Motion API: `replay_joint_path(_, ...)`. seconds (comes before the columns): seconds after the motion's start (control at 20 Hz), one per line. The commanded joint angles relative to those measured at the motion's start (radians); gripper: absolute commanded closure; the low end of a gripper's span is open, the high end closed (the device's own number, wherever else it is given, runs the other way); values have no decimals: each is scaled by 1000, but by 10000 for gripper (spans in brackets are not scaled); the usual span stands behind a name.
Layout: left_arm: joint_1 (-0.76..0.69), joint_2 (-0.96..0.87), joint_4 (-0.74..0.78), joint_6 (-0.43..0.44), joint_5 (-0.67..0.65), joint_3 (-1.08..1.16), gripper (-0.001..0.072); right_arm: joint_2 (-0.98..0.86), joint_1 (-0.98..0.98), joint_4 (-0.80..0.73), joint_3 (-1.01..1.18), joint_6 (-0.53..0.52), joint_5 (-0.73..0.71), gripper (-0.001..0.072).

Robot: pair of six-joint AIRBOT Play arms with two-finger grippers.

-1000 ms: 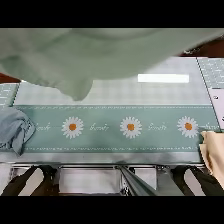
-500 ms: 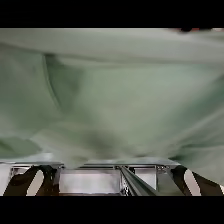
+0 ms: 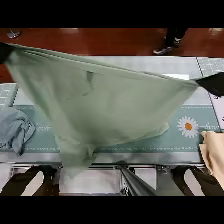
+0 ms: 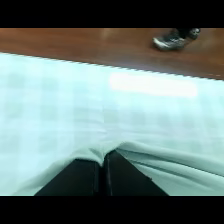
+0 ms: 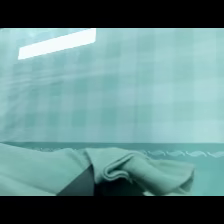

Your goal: Fold the shirts.

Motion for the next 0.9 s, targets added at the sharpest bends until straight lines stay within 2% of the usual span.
replay_joint_path(0.0, -94, -196, -31, 31, 315, -79, 678, -246, 39, 284, -107, -200, -266, 669)
replay_joint_path(0.05, -111, -250, -31, 30, 378, -72, 679, -346, 70, 351, -73, -250, -315, 669)
replay_joint_path(0.2, -127, -374, -39, -50, 460, -56, 679, -641, 154, 412, 120, -254, -362, 669)
replay_joint_path(0.3, -127, -436, -79, -101, 439, -56, 678, -805, 188, 410, 264, -197, -364, 669)
replay_joint_path(0.4, -127, -477, -148, -104, 398, -56, 678, -922, 194, 416, 368, -59, -353, 662)
replay_joint_path(0.45, -127, -487, -162, -105, 385, -56, 675, -956, 193, 420, 398, 1, -345, 472)
replay_joint_path(0.5, -125, -489, -161, -104, 381, -56, 624, -976, 193, 419, 423, 39, -319, 78)
replay_joint_path(0.55, -118, -488, -161, -104, 367, -50, 394, -979, 181, 412, 445, 34, -277, 88)
replay_joint_path(0.6, -104, -487, -159, -104, 325, -36, -3, -972, 156, 408, 467, 33, -229, 89)
replay_joint_path(0.7, -29, -487, -157, -87, 131, 13, 6, -940, 76, 402, 503, 21, -77, 89)
replay_joint_path(0.8, 92, -487, -156, -29, -94, 34, 7, -890, -38, 378, 518, 27, 86, 89)
replay_joint_path(0.85, 163, -487, -156, -27, -197, 32, 7, -858, -98, 320, 517, 19, 163, 89)
